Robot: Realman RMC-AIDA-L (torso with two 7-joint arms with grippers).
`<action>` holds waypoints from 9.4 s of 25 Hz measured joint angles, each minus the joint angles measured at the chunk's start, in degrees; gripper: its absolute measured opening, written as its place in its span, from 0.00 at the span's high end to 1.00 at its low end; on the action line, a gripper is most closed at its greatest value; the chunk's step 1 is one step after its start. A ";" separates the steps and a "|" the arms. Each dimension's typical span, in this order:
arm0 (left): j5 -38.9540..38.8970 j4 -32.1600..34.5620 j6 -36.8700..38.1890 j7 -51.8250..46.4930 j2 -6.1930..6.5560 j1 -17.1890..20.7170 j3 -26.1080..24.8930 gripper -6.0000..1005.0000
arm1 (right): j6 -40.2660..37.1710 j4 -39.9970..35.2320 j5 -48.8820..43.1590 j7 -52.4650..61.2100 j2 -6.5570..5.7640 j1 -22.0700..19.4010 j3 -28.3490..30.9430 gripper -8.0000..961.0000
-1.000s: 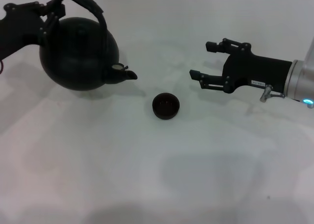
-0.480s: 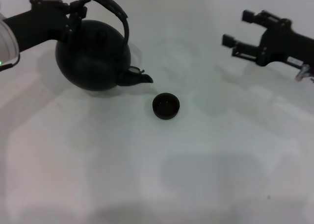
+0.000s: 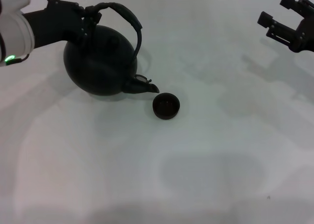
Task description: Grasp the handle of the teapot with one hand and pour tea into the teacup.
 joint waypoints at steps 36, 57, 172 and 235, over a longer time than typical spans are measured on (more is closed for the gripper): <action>33.79 9.59 -0.24 -24.81 -0.03 -7.87 11.28 0.88 | -1.32 1.17 -0.02 -0.93 -0.05 0.13 0.89 0.12; 42.17 11.85 0.43 -30.80 -0.03 -10.50 18.03 0.88 | -1.87 1.13 -0.02 -0.92 -0.06 0.22 0.88 0.12; -50.55 -40.48 19.82 48.71 0.16 7.45 -12.54 0.42 | -6.46 1.75 -3.71 1.61 -0.41 -0.58 0.35 0.12; -79.68 -77.46 44.45 75.41 -0.51 6.52 -33.31 0.29 | 5.01 25.69 -1.49 -31.82 -0.06 -6.34 26.98 0.12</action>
